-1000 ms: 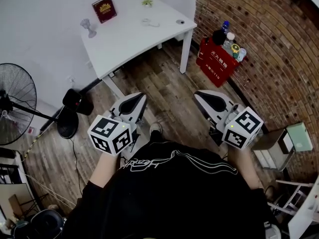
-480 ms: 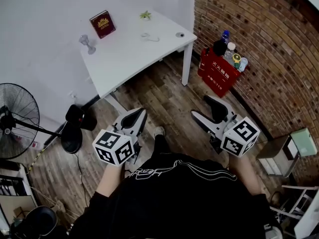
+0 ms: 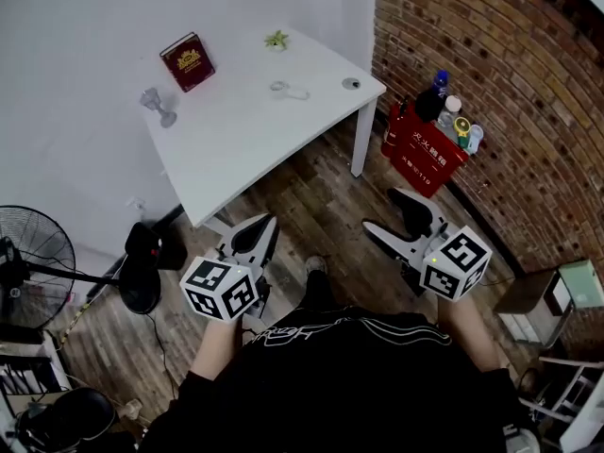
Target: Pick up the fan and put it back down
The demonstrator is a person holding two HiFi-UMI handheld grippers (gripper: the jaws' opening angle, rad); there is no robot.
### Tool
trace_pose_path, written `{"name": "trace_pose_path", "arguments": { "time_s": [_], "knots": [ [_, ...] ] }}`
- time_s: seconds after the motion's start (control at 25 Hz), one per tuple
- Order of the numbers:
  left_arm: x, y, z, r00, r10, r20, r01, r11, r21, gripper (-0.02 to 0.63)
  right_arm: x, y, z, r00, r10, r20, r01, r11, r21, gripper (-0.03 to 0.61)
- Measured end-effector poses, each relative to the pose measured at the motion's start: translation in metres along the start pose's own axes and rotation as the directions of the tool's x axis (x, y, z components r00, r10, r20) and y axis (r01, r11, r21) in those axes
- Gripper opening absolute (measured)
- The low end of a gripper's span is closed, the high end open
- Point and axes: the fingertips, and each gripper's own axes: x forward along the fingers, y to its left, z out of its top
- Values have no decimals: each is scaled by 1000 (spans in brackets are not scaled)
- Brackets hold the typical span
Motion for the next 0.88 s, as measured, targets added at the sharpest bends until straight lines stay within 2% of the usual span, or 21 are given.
{"name": "trace_pose_path", "arguments": {
  "time_s": [0.44,0.88],
  "knots": [
    [90,139,44,999,-2,-39,-2,995,-98,34,143,-94,25,996,-23,-86,26,999,33,331],
    [139,249,69,998,36,-51,-42,992,-122,34,261,-161,25,986,-23,-166,25,1000,10,342]
  ]
}}
